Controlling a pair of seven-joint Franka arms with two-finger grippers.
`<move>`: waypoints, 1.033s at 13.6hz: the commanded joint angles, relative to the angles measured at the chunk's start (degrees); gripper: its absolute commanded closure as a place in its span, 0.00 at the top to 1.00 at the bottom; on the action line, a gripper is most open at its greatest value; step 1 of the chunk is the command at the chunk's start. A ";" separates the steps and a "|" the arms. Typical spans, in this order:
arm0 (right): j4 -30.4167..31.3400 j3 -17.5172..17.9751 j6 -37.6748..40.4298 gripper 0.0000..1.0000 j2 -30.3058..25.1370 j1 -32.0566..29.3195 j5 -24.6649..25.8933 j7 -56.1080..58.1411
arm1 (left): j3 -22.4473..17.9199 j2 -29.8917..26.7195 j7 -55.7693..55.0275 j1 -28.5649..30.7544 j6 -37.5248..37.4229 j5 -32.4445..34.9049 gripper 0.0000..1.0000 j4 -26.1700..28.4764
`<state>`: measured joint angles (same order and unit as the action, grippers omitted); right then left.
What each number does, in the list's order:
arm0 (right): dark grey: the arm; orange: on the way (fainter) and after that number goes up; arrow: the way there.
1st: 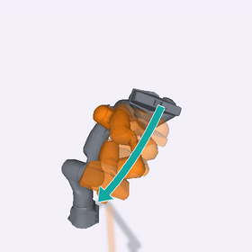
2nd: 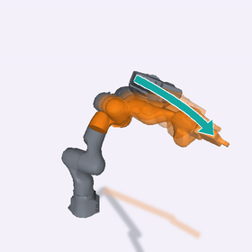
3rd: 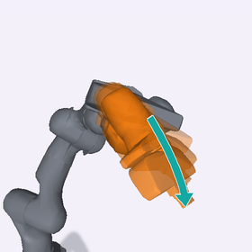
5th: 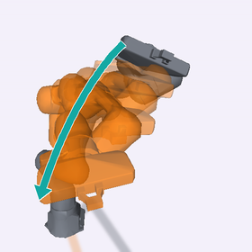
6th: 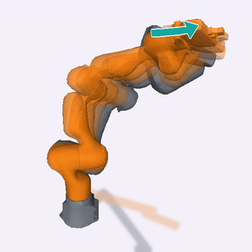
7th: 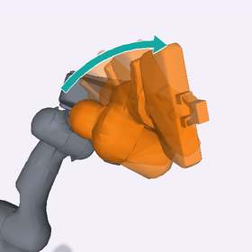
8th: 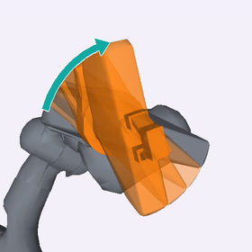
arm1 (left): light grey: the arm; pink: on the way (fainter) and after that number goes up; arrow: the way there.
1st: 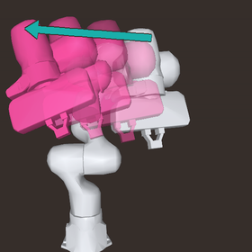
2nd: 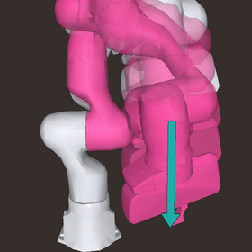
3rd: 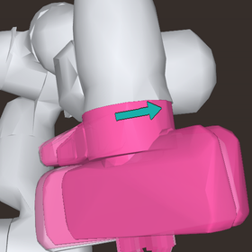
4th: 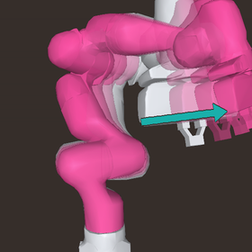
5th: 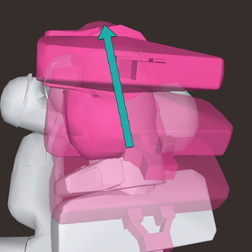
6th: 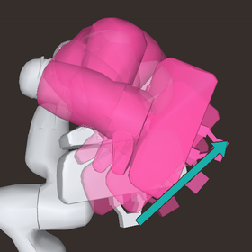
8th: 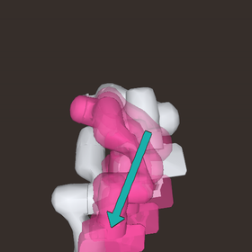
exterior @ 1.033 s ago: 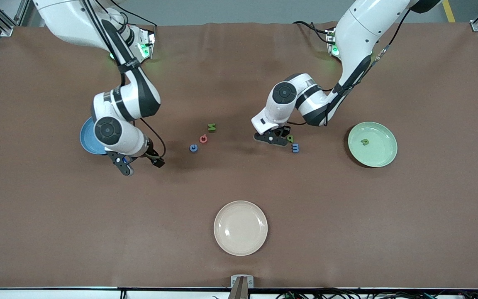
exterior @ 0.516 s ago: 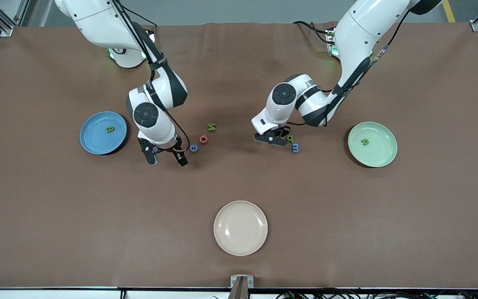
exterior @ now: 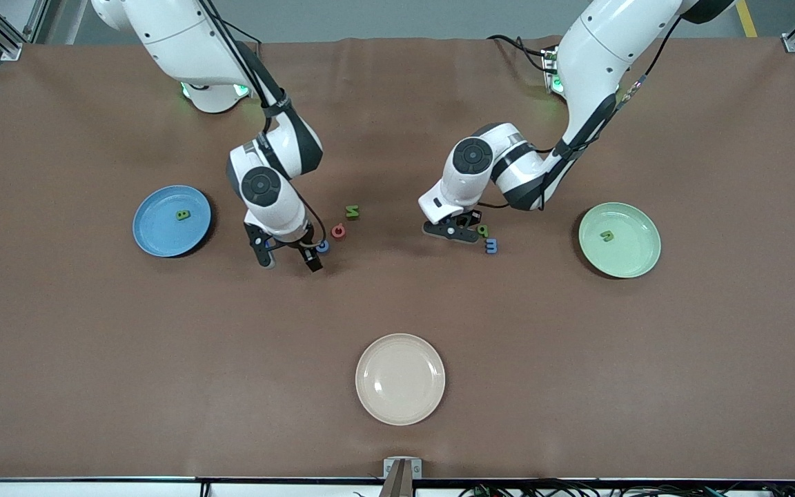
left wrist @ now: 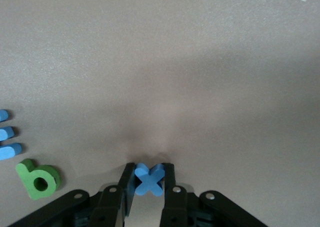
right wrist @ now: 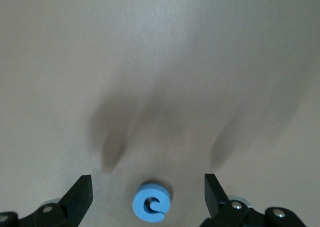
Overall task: Sort uppercase to blue plate, lowercase to green plate
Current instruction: 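Grasp the blue x with the left gripper while the right gripper grasps C, then place the x on the green plate while the right gripper places C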
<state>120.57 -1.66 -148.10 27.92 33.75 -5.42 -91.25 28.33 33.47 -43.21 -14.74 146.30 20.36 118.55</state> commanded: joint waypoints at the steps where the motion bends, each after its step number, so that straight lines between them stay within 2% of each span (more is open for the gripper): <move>1: -0.08 -0.36 -0.88 0.97 1.00 1.31 -0.73 -1.03 | 0.06 -0.50 -1.70 -0.12 -0.57 1.08 0.15 0.10; 4: -0.08 -0.36 -2.10 0.92 1.79 1.84 -0.73 -1.03 | 0.24 -3.31 -1.35 0.58 -5.22 1.35 0.14 0.37; 8: 0.01 -0.27 -2.46 0.78 1.97 1.76 -0.73 -1.12 | 0.68 -8.41 -0.91 2.69 -6.37 1.26 0.13 2.04; 10: -0.08 -0.27 -2.37 0.62 1.97 1.76 -0.73 -1.03 | 2.51 -10.08 0.05 6.19 -7.16 1.26 0.12 3.18; 11: -0.08 -0.27 -2.37 0.51 1.97 1.76 -0.73 -1.03 | 3.74 -10.70 0.84 8.12 -7.34 1.26 0.12 3.70; 14: 0.01 -0.27 -3.60 0.29 1.97 1.76 -0.82 -1.12 | 8.74 -13.16 5.40 17.33 -7.52 1.26 0.13 7.47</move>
<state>120.35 -1.68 -150.27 29.13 34.88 -5.43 -91.69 33.52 23.42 -40.25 -3.45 138.96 20.64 122.10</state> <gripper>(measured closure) 0.555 0.727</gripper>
